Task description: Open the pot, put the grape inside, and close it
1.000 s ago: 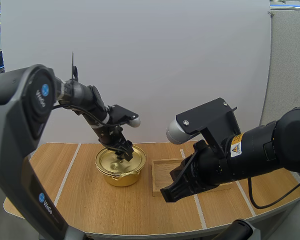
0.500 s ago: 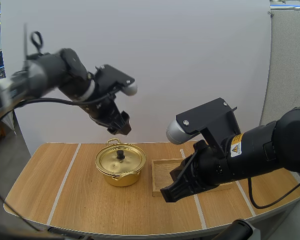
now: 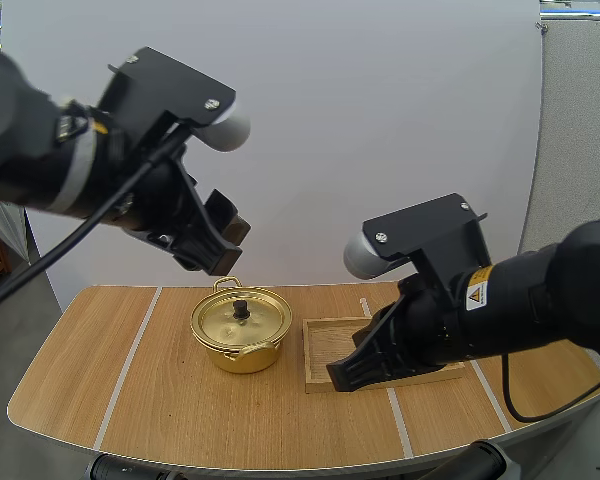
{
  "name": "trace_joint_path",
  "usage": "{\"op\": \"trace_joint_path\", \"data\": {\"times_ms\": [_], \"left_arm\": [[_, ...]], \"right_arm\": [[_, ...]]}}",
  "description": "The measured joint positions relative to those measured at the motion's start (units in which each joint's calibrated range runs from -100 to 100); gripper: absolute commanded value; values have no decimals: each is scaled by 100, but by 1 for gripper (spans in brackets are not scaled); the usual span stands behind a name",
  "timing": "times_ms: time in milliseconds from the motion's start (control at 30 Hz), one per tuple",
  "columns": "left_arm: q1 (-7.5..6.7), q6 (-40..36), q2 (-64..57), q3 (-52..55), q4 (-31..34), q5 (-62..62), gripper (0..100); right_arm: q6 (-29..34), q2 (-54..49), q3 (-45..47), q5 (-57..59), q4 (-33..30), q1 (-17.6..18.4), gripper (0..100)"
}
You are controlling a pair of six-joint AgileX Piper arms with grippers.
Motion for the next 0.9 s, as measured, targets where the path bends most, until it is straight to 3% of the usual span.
{"op": "trace_joint_path", "data": {"times_ms": [200,233,367,467,533,567,900], "left_arm": [[0,-363,-808,486,0,0,100],[0,-396,-943,639,0,0,96],[0,-434,-1472,1250,0,4,67],[0,-446,-1819,1746,10,4,35],[0,-466,-2008,2055,10,4,7],[0,-466,-2108,2197,10,4,0],[0,-485,-2778,2811,0,4,0]], "right_arm": [[0,-699,0,0,23,-284,0],[0,-816,0,16,23,-316,0],[0,-1152,0,16,35,-402,0],[0,-1224,0,98,35,-445,0],[0,-1224,0,170,45,-481,0],[0,-1229,0,170,45,-498,0],[0,-1303,16,163,291,-768,0]]}}
